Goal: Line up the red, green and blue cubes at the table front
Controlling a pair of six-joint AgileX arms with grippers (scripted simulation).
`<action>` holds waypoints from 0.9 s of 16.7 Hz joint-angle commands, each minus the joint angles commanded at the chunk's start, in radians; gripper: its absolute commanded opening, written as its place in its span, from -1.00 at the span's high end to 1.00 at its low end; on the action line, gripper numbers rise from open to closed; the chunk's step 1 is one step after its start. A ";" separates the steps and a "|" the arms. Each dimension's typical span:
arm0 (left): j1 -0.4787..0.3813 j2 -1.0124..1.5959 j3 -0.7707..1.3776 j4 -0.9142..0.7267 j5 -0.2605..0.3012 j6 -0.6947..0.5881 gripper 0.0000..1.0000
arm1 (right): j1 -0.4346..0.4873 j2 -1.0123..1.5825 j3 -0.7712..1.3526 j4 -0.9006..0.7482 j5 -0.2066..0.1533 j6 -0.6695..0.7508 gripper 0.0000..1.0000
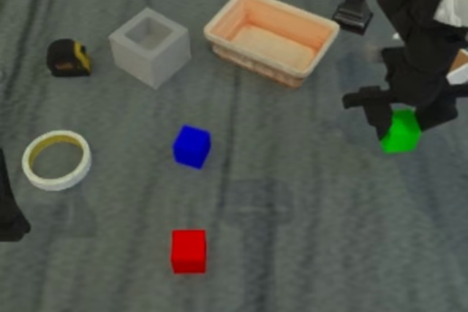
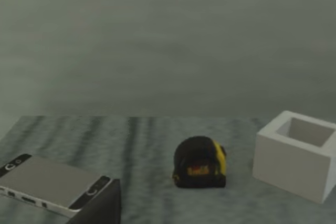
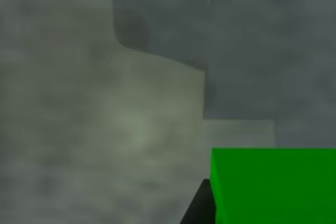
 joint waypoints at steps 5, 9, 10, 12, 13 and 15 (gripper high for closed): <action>0.000 0.000 0.000 0.000 0.000 0.000 -1.00 | -0.001 -0.026 0.030 -0.044 0.001 0.002 1.00; 0.000 0.000 0.000 0.000 0.000 0.000 -1.00 | 0.034 -0.023 0.029 -0.047 0.000 0.040 1.00; 0.000 0.000 0.000 0.000 0.000 0.000 -1.00 | 0.067 -0.024 0.029 -0.051 0.001 0.072 1.00; 0.000 0.000 0.000 0.000 0.000 0.000 -1.00 | 0.155 -0.031 0.024 -0.060 0.002 0.166 1.00; 0.000 0.000 0.000 0.000 0.000 0.000 -1.00 | 0.207 -0.037 0.020 -0.065 0.004 0.227 1.00; 0.000 0.000 0.000 0.000 0.000 0.000 -1.00 | 0.319 -0.052 0.010 -0.073 0.007 0.366 1.00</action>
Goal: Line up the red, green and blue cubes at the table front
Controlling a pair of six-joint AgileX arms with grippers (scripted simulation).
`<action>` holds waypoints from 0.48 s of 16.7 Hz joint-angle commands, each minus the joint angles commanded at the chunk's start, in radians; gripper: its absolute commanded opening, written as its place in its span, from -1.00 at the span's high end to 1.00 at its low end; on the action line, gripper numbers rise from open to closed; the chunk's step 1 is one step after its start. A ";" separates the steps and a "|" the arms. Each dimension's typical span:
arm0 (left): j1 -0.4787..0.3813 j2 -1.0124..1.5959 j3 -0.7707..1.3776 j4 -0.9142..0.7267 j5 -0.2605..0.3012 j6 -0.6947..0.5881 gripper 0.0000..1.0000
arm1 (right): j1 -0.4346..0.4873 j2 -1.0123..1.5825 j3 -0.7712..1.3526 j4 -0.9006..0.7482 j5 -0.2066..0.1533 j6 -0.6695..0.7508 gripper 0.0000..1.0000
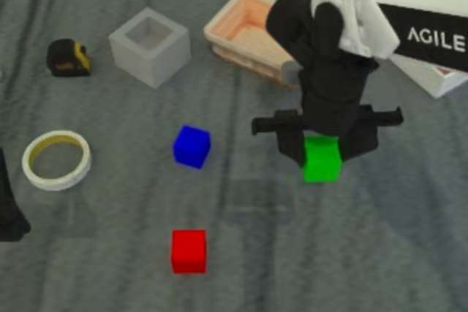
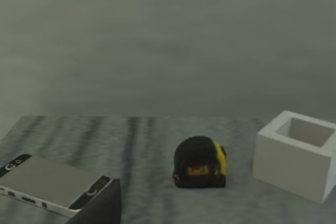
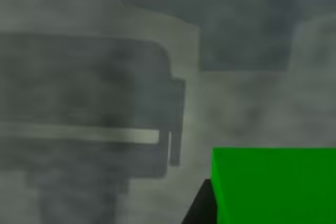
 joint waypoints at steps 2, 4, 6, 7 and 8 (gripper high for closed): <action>0.000 0.000 0.000 0.000 0.000 0.000 -1.00 | 0.110 -0.019 -0.012 -0.007 0.004 0.140 1.00; 0.000 0.000 0.000 0.000 0.000 0.000 -1.00 | 0.204 -0.040 -0.026 -0.011 0.008 0.251 1.00; 0.000 0.000 0.000 0.000 0.000 0.000 -1.00 | 0.270 -0.058 -0.038 -0.012 0.010 0.319 1.00; 0.000 0.000 0.000 0.000 0.000 0.000 -1.00 | 0.289 -0.065 -0.042 -0.011 0.011 0.338 1.00; 0.000 0.000 0.000 0.000 0.000 0.000 -1.00 | 0.296 -0.068 -0.044 -0.011 0.012 0.346 1.00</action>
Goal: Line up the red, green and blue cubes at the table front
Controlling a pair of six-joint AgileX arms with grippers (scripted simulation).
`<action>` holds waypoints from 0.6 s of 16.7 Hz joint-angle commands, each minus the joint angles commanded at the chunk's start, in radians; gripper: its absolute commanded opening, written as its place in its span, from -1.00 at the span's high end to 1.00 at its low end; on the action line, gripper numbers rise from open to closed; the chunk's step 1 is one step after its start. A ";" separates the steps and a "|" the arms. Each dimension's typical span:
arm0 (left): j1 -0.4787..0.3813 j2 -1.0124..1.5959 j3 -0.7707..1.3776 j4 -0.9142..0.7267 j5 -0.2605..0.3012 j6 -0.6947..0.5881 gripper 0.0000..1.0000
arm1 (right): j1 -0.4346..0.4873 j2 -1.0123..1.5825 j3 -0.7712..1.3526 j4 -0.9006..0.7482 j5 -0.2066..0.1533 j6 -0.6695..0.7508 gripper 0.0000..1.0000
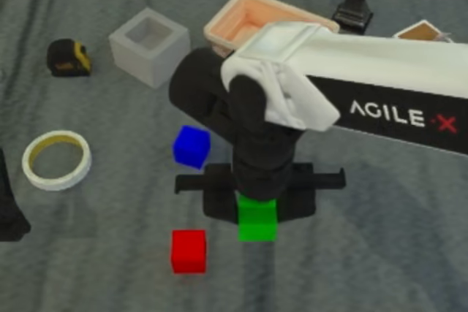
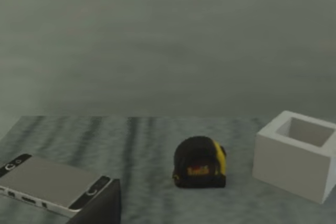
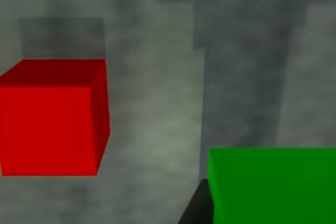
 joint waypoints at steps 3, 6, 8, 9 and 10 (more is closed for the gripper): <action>0.000 0.000 0.000 0.000 0.000 0.000 -1.00 | 0.000 0.000 0.000 0.000 0.000 0.000 1.00; 0.000 0.000 0.000 0.000 0.000 0.000 -1.00 | -0.001 0.009 -0.008 0.018 -0.003 -0.002 1.00; 0.000 0.000 0.000 0.000 0.000 0.000 -1.00 | 0.005 0.027 -0.045 0.074 -0.004 -0.006 1.00; 0.000 0.000 0.000 0.000 0.000 0.000 -1.00 | 0.006 0.039 -0.069 0.111 -0.004 -0.006 1.00; 0.000 0.000 0.000 0.000 0.000 0.000 -1.00 | 0.006 0.052 -0.094 0.151 -0.003 -0.004 1.00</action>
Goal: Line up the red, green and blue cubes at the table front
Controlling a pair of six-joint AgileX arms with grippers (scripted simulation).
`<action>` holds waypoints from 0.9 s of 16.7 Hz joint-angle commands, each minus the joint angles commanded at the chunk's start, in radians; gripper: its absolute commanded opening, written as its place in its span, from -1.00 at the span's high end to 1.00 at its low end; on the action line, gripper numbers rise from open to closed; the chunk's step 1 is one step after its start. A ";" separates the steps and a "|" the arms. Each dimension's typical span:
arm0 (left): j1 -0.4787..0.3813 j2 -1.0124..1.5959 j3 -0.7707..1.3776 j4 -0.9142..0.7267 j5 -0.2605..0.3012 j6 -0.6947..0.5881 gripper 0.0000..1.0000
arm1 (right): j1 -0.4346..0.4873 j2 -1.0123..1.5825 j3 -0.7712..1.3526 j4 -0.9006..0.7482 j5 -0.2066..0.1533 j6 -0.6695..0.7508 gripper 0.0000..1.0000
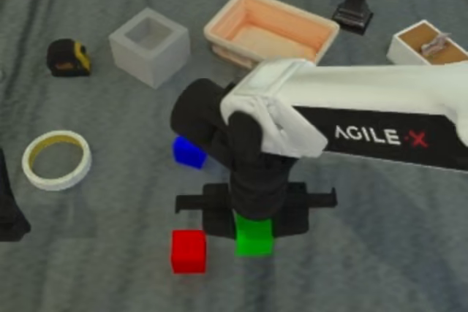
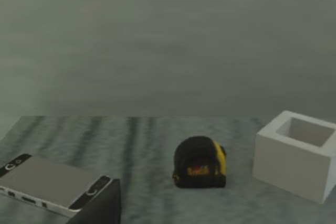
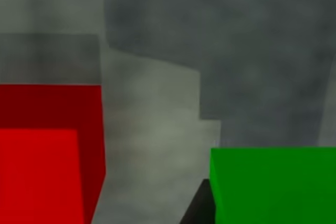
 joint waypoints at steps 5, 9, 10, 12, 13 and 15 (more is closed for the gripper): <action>0.000 0.000 0.000 0.000 0.000 0.000 -1.00 | -0.003 0.035 -0.063 0.093 0.004 0.008 1.00; 0.000 0.000 0.000 0.000 0.000 0.000 -1.00 | -0.003 0.035 -0.063 0.093 0.004 0.008 0.70; 0.000 0.000 0.000 0.000 0.000 0.000 -1.00 | -0.003 0.035 -0.063 0.093 0.004 0.008 0.55; 0.000 0.000 0.000 0.000 0.000 0.000 -1.00 | -0.003 0.035 -0.063 0.093 0.004 0.008 0.25; 0.000 0.000 0.000 0.000 0.000 0.000 -1.00 | -0.003 0.035 -0.063 0.093 0.004 0.008 0.10; 0.000 0.000 0.000 0.000 0.000 0.000 -1.00 | -0.003 0.035 -0.063 0.093 0.004 0.008 -0.21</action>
